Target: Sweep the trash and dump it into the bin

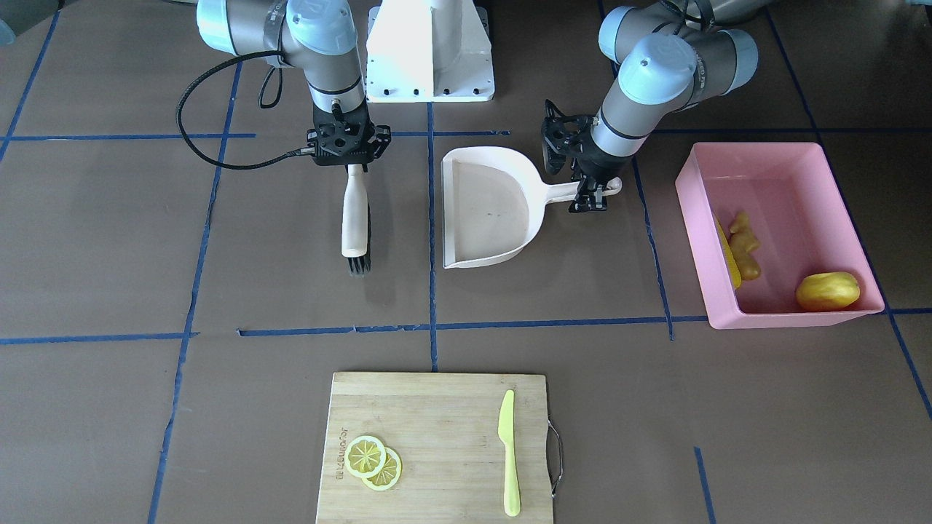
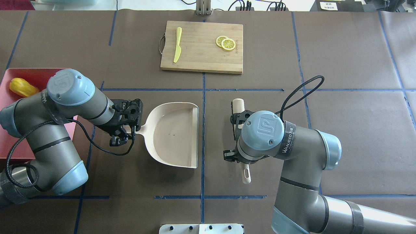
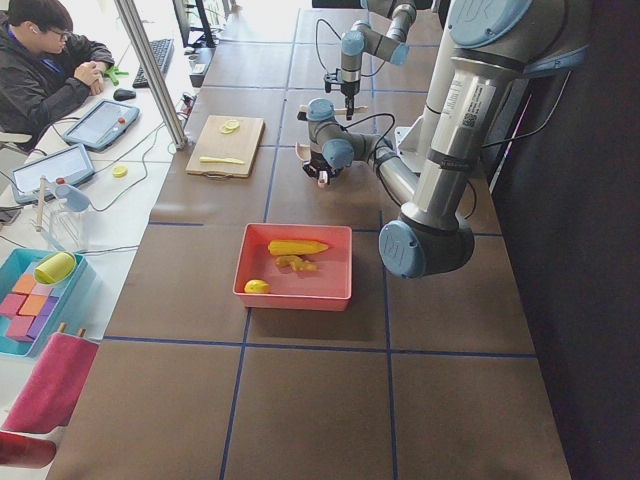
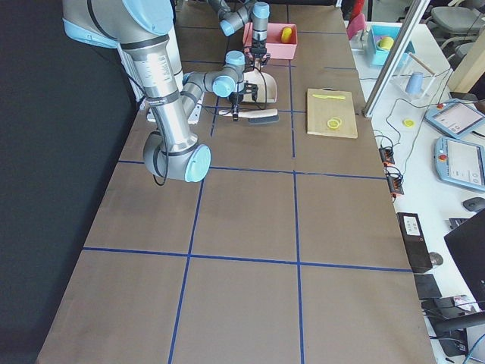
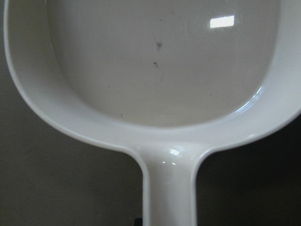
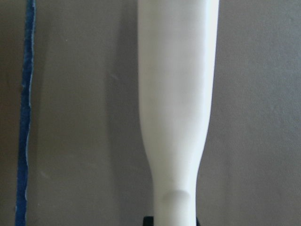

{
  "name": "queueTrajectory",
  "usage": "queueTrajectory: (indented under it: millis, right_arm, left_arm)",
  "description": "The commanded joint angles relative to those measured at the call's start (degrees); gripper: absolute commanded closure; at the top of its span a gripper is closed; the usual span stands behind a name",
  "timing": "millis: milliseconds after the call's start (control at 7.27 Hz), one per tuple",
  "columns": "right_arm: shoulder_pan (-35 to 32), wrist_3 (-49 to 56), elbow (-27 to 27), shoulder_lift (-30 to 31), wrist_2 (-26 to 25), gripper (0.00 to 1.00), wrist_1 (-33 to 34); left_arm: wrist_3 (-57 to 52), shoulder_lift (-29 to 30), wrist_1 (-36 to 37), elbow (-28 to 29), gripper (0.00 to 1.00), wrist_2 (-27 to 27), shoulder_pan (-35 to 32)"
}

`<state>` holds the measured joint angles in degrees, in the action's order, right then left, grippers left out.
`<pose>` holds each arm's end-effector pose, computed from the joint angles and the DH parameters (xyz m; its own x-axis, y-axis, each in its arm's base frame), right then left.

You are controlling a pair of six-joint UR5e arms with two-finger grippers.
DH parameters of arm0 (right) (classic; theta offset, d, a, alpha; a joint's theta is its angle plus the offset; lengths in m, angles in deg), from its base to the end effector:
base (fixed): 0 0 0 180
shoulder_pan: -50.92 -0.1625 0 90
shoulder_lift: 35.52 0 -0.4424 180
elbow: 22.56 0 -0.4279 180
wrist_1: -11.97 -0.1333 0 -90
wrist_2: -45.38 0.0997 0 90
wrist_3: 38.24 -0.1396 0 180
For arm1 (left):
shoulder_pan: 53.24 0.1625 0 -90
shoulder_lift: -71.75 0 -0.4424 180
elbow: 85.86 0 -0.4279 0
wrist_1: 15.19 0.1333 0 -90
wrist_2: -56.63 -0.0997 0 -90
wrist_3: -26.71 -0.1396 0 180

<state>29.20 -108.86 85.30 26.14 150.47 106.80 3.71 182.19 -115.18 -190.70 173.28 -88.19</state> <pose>-0.5866 -0.3381 0.2783 0.7232 -0.0568 0.6883 0.0451 0.9984 0.0350 0.5026 -0.4375 0.3469 0.0055 0.9999 -0.0130 -0.6290 0.0135 0.7773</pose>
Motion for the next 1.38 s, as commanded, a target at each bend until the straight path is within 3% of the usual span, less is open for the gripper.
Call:
queueTrajectory:
  millis: [0, 413, 550, 688, 1239]
  right_arm:
    - [0.0, 0.0, 0.4, 0.3, -0.1, 1.0, 0.0]
    - [0.1, -0.1, 0.4, 0.2, -0.1, 1.0, 0.0]
    - [0.0, -0.1, 0.4, 0.2, -0.1, 1.0, 0.0]
    - [0.0, -0.1, 0.4, 0.1, -0.1, 1.0, 0.0]
    - [0.1, -0.1, 0.5, 0.0, -0.1, 1.0, 0.0]
  left_arm:
    - [1.3, 0.9, 0.1, 0.1, 0.85, -3.4, 2.3]
    - [0.9, 1.1, 0.2, 0.3, 0.61, -4.2, 3.0]
    - [1.1, 1.1, 0.0, 0.6, 0.36, -4.2, 3.1]
    - [1.4, 1.1, -0.5, 0.4, 0.0, -4.1, 3.0]
    - [1.7, 1.0, 0.4, -3.2, 0.0, -3.9, 0.3]
